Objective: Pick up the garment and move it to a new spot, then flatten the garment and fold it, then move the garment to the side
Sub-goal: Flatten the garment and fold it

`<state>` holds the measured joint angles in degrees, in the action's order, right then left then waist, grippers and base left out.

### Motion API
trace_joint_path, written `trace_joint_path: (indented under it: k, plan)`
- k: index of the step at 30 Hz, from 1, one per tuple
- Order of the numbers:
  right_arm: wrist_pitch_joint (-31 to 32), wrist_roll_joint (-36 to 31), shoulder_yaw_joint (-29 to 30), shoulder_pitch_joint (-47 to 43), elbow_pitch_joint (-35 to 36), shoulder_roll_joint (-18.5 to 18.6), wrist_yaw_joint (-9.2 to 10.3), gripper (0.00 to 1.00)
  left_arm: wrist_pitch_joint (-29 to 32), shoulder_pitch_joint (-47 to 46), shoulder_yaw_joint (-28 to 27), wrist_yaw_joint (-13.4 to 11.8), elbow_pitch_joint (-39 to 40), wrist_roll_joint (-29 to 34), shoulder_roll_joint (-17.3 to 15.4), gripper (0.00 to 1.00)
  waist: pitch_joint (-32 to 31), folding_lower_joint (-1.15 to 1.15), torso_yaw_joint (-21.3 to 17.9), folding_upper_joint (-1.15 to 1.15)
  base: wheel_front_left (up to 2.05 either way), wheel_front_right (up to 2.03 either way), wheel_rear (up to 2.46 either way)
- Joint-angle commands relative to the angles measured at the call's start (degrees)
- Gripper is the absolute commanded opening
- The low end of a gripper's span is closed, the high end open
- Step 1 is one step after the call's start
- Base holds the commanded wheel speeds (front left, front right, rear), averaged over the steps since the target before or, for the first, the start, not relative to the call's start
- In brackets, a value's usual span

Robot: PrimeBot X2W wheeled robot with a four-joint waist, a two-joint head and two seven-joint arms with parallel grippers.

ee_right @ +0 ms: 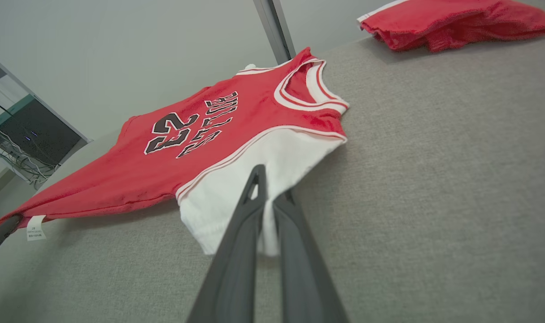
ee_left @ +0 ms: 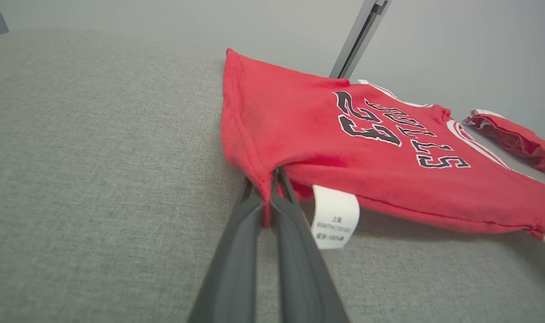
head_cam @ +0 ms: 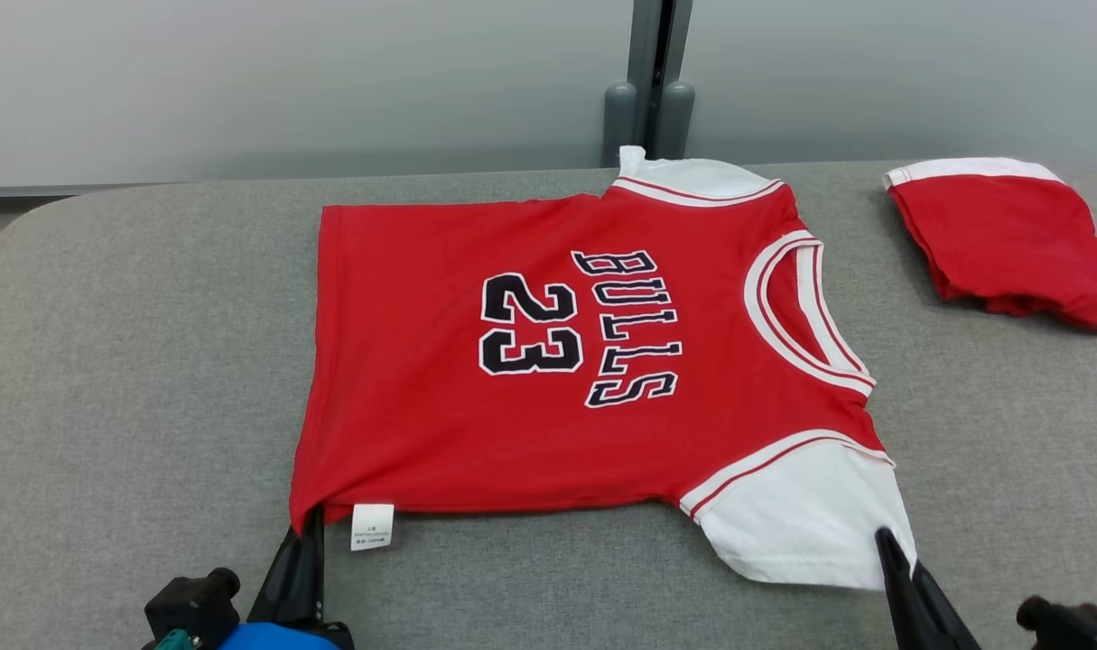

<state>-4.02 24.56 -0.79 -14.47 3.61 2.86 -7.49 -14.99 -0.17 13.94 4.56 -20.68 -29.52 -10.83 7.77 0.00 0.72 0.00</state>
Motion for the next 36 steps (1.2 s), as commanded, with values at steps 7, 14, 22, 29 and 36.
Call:
trace_joint_path:
  k: [7,14,22,29,36]
  plan:
    - [0.9,-2.0,0.3,7.6,-1.4,0.1,-0.01,0.0,-0.2,-3.4,1.2,0.2,-1.2,1.4,-0.3,0.0,0.3,0.0,-0.3,0.0,0.0,0.0,0.0]
    - [1.5,-4.3,0.8,17.3,-5.2,0.7,-0.01,0.0,0.0,-7.2,2.7,0.8,-2.4,2.3,-0.9,0.0,1.9,0.0,0.2,0.0,0.0,0.0,0.0]
    - [1.3,-5.5,0.6,31.1,-13.8,3.7,-0.01,0.0,0.4,-12.1,3.8,1.4,-3.7,2.8,-2.1,0.0,5.2,0.0,0.8,0.0,0.0,0.0,0.0]
    - [-0.3,-6.6,-0.3,42.9,-25.1,4.8,-0.01,0.0,0.5,-16.1,5.1,2.1,-5.1,3.0,-2.5,0.0,7.9,0.0,2.0,0.0,0.0,0.0,0.0]
    - [-2.7,-7.8,-0.3,52.5,-36.5,5.1,-0.01,0.0,0.6,-20.7,6.5,2.5,-7.4,2.7,-2.8,0.0,10.4,0.0,3.2,0.0,0.0,0.0,0.0]
